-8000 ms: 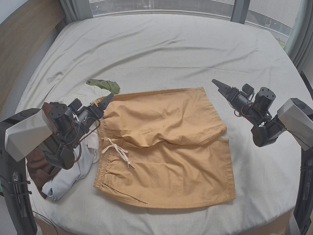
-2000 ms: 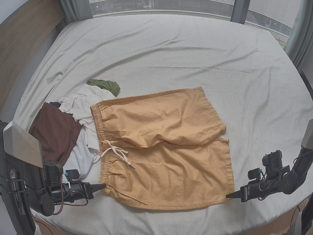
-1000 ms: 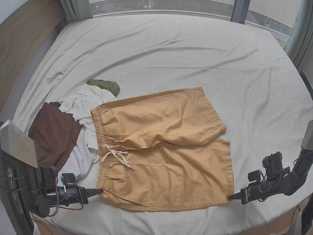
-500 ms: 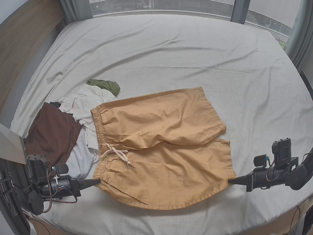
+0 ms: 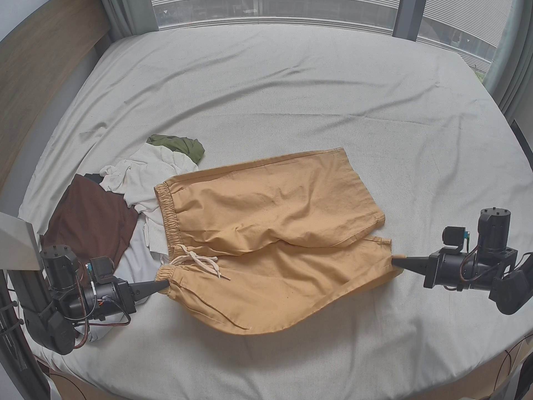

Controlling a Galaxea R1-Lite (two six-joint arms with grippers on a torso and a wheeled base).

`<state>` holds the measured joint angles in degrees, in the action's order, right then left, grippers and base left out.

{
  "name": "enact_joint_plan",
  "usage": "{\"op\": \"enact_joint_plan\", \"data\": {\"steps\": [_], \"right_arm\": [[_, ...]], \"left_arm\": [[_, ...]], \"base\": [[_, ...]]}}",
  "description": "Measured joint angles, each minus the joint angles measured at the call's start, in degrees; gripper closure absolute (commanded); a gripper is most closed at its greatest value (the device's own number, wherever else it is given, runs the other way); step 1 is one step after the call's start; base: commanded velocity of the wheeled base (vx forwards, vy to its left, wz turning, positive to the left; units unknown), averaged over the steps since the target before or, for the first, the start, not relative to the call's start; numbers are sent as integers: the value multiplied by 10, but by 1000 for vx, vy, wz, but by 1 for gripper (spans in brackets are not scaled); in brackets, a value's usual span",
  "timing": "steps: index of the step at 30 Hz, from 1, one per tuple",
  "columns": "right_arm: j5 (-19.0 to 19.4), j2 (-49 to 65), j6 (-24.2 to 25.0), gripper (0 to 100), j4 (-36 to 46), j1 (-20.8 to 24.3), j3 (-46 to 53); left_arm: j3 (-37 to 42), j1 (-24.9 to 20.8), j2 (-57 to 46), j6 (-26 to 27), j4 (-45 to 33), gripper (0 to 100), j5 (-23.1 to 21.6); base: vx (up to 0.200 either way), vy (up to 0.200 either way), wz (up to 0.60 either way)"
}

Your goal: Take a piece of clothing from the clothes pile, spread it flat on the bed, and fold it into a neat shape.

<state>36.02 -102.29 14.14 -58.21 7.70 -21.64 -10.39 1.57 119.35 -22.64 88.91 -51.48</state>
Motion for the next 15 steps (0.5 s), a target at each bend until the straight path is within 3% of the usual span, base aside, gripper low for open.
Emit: {"op": "enact_joint_plan", "data": {"steps": [8,15], "right_arm": [[-4,-26,41,100,-91,2,-8],[-5,-35,46,100,-94,6,-11]], "left_arm": [[-33,15,-8,-1,0,100,10],[-43,20,-18,-2,0,100,16]], "base": [[0,0,0],[0,0,0]]}}
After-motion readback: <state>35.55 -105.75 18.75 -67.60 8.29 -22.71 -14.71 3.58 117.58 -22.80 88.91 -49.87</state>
